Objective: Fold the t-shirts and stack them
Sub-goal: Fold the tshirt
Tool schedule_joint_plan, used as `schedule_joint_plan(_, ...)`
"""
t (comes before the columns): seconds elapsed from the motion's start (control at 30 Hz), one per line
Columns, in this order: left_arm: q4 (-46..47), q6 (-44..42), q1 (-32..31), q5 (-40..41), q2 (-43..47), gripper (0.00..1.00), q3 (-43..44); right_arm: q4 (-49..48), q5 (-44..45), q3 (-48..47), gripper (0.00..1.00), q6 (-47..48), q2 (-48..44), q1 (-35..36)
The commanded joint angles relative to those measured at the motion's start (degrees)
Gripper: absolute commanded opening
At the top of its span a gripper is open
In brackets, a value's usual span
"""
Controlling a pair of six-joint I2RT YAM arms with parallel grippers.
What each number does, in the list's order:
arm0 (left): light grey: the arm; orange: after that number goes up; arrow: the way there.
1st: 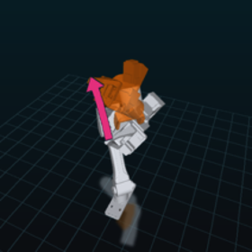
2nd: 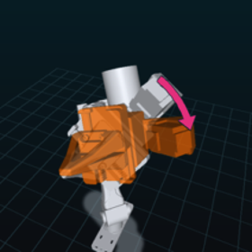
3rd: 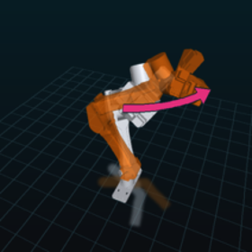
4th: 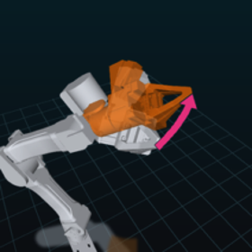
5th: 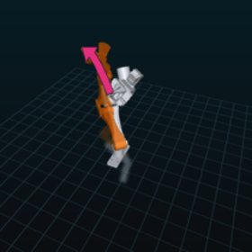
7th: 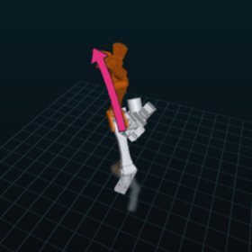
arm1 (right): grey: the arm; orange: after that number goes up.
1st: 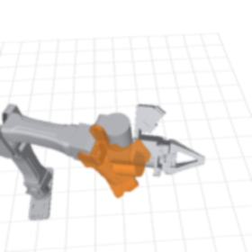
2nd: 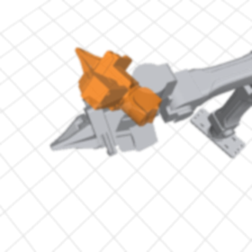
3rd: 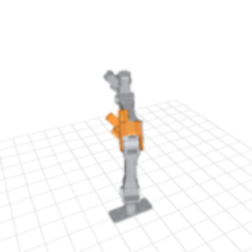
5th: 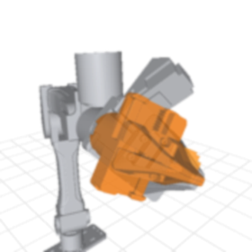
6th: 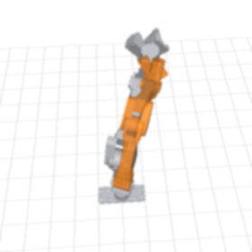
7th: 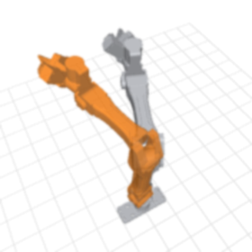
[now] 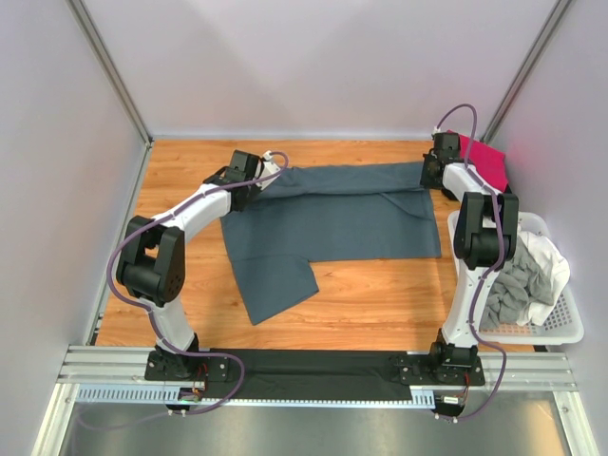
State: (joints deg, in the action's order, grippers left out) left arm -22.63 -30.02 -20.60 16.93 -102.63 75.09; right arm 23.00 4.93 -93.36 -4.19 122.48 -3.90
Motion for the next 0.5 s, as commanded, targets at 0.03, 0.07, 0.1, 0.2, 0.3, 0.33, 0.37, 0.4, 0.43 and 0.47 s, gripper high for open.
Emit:
schedule_joint_plan(0.03, -1.89, 2.16, 0.39, -1.37, 3.40, 0.00, -0.65, -0.77, 1.49, -0.77, 0.00, 0.93, -1.27, -0.58)
schedule_joint_plan(0.07, -2.24, 2.51, 0.39, -1.63, 3.75, 0.00, -0.65, -0.59, 1.31, -0.77, 0.00, 0.93, -1.19, -0.58)
schedule_joint_plan(0.1, -2.68, 3.12, 0.39, -1.98, 3.84, 0.00, -0.56, -0.42, 1.22, -0.86, 0.00, 0.93, -1.19, -0.58)
schedule_joint_plan(0.2, -5.04, 4.96, 0.39, -2.60, 4.19, 0.04, 0.23, 0.11, 1.14, -0.94, 0.00, 0.85, -1.10, -0.58)
schedule_joint_plan(0.3, -7.33, 6.20, 0.30, -3.57, 4.54, 0.17, 1.02, 0.46, 0.70, -1.03, 0.00, 0.67, -1.19, -0.58)
schedule_joint_plan(0.33, -7.95, 7.42, 0.30, -4.18, 4.63, 0.18, 1.37, 0.64, 0.52, -1.21, 0.00, 0.50, -1.19, -0.58)
schedule_joint_plan(0.37, -8.74, 8.13, 0.21, -4.97, 4.81, 0.26, 1.72, 0.64, 0.35, -1.30, 0.01, 0.49, -1.27, -0.58)
schedule_joint_plan(0.4, -10.05, 8.74, -0.05, -5.24, 4.98, 0.31, 2.42, 0.90, 0.26, -1.47, 0.05, 0.41, -1.19, -0.58)
schedule_joint_plan(0.43, -10.50, 9.80, -0.14, -5.24, 5.59, 0.36, 2.60, 1.34, -0.09, -1.82, 0.14, 0.32, -1.27, -0.58)
schedule_joint_plan(0.47, -11.02, 10.33, -0.32, -5.06, 6.03, 0.45, 2.87, 1.52, -0.27, -1.82, 0.20, 0.32, -1.45, -0.58)
